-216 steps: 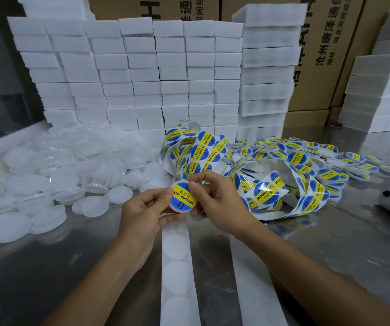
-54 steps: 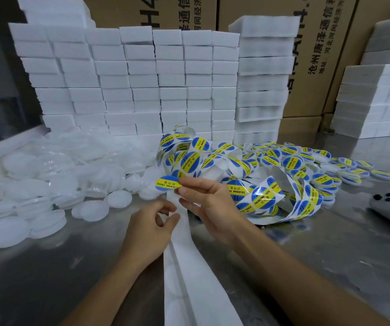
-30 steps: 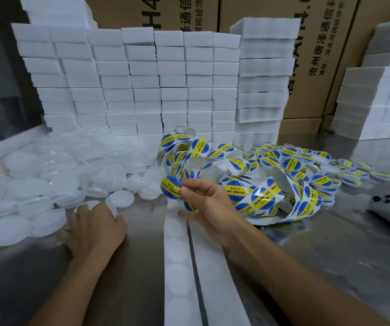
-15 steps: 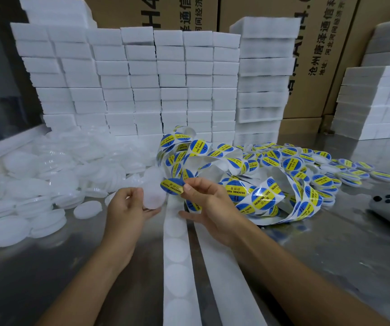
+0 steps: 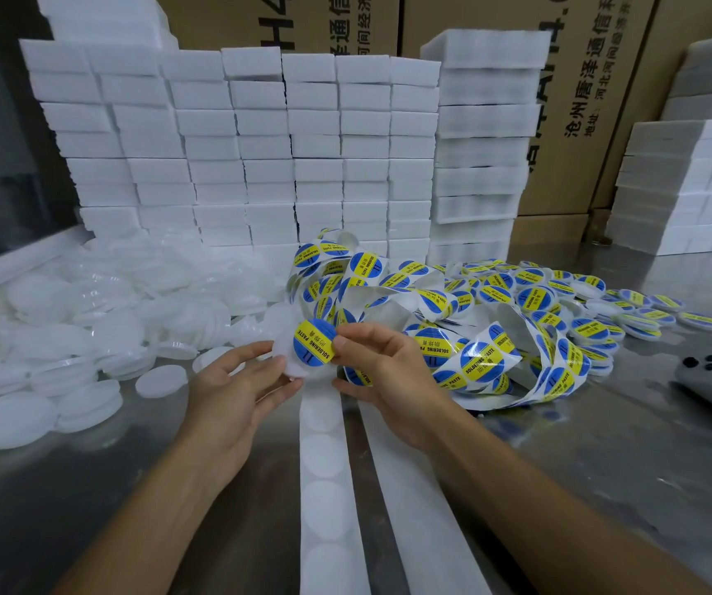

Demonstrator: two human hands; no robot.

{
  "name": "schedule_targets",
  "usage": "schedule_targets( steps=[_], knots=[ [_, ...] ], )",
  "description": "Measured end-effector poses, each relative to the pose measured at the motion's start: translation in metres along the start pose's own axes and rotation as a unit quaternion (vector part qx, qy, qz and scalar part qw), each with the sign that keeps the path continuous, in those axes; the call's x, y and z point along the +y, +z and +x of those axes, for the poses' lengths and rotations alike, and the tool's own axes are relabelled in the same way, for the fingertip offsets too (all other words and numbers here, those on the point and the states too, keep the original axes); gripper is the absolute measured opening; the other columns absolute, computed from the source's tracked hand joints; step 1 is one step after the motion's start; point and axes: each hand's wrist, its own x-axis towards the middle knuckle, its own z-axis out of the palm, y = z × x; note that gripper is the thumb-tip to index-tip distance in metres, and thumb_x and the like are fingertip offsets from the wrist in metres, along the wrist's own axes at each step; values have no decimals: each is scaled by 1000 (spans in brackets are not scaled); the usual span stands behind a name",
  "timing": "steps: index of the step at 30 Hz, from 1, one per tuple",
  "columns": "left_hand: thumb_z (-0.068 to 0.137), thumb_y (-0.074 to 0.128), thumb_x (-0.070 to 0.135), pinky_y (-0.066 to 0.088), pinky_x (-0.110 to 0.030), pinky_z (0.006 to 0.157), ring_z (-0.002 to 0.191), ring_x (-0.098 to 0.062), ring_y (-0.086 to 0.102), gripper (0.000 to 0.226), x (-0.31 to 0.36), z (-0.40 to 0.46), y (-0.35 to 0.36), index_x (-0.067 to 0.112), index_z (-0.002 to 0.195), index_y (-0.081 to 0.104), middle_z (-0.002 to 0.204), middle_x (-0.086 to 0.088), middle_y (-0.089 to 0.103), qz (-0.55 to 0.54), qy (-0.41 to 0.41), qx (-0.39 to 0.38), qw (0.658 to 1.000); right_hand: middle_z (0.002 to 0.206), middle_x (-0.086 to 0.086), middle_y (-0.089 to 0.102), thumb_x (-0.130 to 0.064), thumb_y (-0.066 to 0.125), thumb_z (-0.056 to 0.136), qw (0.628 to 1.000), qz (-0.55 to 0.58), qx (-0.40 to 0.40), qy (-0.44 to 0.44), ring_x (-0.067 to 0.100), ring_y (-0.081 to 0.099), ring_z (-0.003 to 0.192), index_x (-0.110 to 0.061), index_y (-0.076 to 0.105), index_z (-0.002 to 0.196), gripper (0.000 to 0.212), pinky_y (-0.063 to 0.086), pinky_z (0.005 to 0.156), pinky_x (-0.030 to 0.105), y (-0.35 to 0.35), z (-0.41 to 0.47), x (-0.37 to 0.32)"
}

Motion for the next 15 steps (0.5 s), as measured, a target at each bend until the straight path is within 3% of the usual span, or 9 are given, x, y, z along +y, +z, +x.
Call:
schedule_targets(
  steps=[6, 10, 15],
  knots=[
    [79, 69, 0, 59, -29, 62, 78, -25, 74, 20, 0, -1, 1, 4, 99, 65, 84, -16, 75, 5, 11, -35, 999, 94, 0, 77, -16, 75, 86, 999, -45, 10, -11, 11, 71, 91, -22, 74, 92, 9, 56, 93, 47, 2, -1, 1],
    [63, 74, 10, 59, -29, 63, 79, -26, 74, 40, 2, -2, 1, 3, 102, 65, 86, -17, 75, 9, 14, -44, 999, 90, 1, 77, -15, 74, 86, 998, -55, 14, -18, 10, 70, 86, -21, 74, 92, 8, 54, 94, 49, 4, -2, 2],
    [69, 73, 7, 59, -29, 62, 80, -25, 75, 35, 1, -3, 2, 3, 103, 66, 86, -16, 75, 22, 16, -46, 999, 88, -1, 77, -15, 74, 86, 998, -59, 17, -18, 10, 70, 85, -21, 74, 92, 8, 53, 95, 50, 5, -2, 1]
  ],
)
